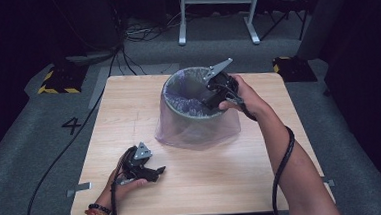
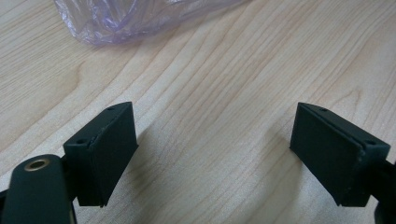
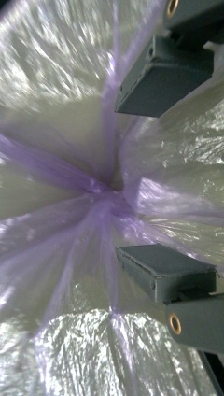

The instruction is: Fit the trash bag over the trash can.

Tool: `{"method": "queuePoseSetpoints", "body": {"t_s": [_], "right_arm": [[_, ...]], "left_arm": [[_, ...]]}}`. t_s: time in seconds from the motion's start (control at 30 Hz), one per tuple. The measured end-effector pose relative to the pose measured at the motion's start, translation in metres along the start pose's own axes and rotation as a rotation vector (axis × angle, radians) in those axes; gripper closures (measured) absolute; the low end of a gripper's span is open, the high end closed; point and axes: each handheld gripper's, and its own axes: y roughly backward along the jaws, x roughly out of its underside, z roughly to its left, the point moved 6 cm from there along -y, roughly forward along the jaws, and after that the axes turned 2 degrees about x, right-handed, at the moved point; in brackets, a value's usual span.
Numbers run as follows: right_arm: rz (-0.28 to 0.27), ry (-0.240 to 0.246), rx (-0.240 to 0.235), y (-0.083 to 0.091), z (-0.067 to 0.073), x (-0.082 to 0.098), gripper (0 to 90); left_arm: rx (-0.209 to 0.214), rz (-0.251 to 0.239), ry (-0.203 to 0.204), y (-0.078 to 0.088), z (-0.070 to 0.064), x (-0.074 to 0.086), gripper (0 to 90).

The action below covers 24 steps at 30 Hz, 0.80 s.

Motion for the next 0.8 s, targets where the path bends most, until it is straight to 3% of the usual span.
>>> {"method": "queuePoseSetpoints", "body": {"t_s": [0.1, 0.4, 0.8], "right_arm": [[-0.050, -0.009, 0.010, 0.006, -0.001, -0.003, 26.1], [-0.123, -0.041, 0.021, 0.022, -0.003, -0.005, 26.2], [-0.186, -0.053, 0.017, 0.051, -0.002, 0.000, 26.3]], "left_arm": [[0.000, 0.000, 0.000, 0.000, 0.000, 0.000, 14.3], [0.000, 0.000, 0.000, 0.000, 0.000, 0.000, 14.3], [0.000, 0.002, 0.000, 0.000, 0.000, 0.000, 14.3]]}}
